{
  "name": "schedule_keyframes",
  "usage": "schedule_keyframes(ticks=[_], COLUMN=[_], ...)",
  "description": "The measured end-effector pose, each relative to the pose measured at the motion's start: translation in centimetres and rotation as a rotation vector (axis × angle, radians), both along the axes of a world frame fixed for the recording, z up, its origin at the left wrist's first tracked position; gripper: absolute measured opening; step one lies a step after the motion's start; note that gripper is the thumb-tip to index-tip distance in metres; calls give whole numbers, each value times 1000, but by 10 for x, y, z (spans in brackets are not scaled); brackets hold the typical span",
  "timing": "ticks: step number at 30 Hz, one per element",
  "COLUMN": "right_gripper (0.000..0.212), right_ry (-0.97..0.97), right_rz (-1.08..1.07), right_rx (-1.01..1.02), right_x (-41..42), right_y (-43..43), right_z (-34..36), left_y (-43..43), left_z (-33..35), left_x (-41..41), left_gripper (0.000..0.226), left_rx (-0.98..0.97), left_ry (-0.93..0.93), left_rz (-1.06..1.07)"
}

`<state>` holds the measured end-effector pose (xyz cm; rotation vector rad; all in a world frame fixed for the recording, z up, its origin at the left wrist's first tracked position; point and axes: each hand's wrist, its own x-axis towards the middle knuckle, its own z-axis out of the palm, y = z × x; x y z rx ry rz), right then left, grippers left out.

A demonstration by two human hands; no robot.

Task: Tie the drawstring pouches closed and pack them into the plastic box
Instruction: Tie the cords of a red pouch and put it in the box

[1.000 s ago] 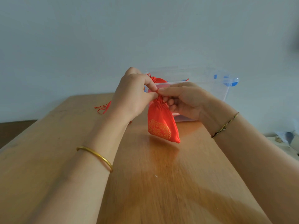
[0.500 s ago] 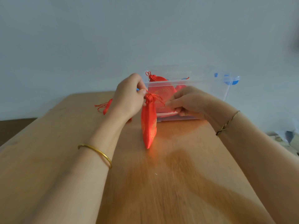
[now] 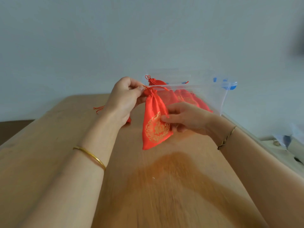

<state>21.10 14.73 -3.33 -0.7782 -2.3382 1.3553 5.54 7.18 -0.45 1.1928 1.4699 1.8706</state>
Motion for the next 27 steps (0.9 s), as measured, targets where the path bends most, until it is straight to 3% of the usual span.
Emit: schedule_keyframes(ticks=[3, 8, 12, 14, 17, 20, 23, 27], right_gripper=[28, 9, 8, 16, 36, 29, 13, 27], right_ry=[63, 252, 179, 111, -187, -323, -200, 99], right_rz=[-81, -242, -496, -584, -653, -709, -763, -715], right_rx=[18, -47, 86, 165, 485, 615, 642, 651], right_x=[12, 27, 23, 17, 9, 8, 7, 6], right_y=[3, 33, 62, 78, 96, 101, 96, 59], right_z=[4, 48, 90, 103, 103, 94, 87, 77], left_y=[4, 20, 32, 37, 40, 37, 35, 29], left_z=[-1, 4, -6, -18, -41, -64, -82, -87], left_x=[3, -15, -29, -39, -53, -62, -74, -76], left_gripper=[19, 19, 17, 23, 29, 34, 34, 42], left_rx=[-2, -23, -75, -165, -355, -589, -805, -934], left_ry=[-67, -75, -6, 92, 328, 683, 969, 1077], left_rz=[-29, 167, 356, 443, 535, 517, 434, 452])
